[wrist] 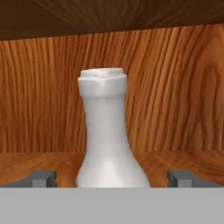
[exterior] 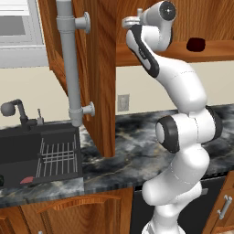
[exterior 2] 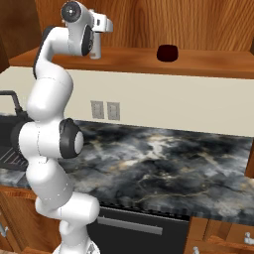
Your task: Open the cabinet directly in front. Then move the liquor and the mug to the dining counter with the candle on it.
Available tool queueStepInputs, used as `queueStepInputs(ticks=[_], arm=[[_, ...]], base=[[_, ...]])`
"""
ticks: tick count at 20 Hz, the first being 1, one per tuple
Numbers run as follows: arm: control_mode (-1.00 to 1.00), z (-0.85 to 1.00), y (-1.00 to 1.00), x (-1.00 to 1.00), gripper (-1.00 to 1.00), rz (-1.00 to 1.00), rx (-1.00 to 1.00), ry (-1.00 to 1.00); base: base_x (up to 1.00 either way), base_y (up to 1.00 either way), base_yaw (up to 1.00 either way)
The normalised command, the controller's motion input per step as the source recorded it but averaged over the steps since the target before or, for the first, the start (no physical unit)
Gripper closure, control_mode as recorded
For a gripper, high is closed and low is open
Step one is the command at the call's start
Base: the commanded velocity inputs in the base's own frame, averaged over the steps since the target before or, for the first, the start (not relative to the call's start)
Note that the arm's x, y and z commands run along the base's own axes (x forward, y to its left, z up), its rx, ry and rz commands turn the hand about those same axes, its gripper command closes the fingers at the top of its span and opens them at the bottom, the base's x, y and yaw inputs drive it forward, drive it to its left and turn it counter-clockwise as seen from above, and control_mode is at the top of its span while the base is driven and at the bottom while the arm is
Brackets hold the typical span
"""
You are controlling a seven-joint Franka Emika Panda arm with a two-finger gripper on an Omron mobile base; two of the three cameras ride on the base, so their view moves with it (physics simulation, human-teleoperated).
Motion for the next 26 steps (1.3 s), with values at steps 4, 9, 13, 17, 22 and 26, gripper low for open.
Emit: queueStepInputs(ticks=[4,9,13,17,22,26], arm=[[-1.00,0.00,0.06,0.14,1.00,0.00,0.00,0.00],[-1.00,0.00,0.00,0.00,1.00,0.00,0.00,0.00],[-1.00,0.00,0.00,0.00,1.00,0.00,0.00,0.00],[-1.00,0.00,0.00,-0.12,1.00,0.00,0.00,0.00],[-1.00,0.00,0.00,-0.72,1.00,0.00,0.00,-0.04],[-1.00,0.00,-0.09,-1.00,1.00,0.00,0.00,-0.21]], base=[[0.00,0.00,0.00],[0.00,0.00,0.00],[0.00,0.00,0.00],[0.00,0.00,0.00],[0.00,0.00,0.00],[0.00,0.00,0.00]])
